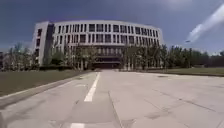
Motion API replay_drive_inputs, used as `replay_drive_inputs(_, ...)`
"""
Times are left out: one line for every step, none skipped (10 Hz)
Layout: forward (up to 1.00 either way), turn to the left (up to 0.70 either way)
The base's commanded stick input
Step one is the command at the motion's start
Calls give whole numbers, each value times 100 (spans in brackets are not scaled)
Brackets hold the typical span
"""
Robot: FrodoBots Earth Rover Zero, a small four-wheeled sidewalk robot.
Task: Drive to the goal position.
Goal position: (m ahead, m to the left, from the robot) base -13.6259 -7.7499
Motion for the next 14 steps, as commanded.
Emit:
replay_drive_inputs(70,1)
replay_drive_inputs(70,1)
replay_drive_inputs(70,1)
replay_drive_inputs(70,1)
replay_drive_inputs(70,1)
replay_drive_inputs(70,1)
replay_drive_inputs(70,1)
replay_drive_inputs(70,1)
replay_drive_inputs(70,1)
replay_drive_inputs(70,1)
replay_drive_inputs(70,1)
replay_drive_inputs(70,1)
replay_drive_inputs(70,1)
replay_drive_inputs(70,1)
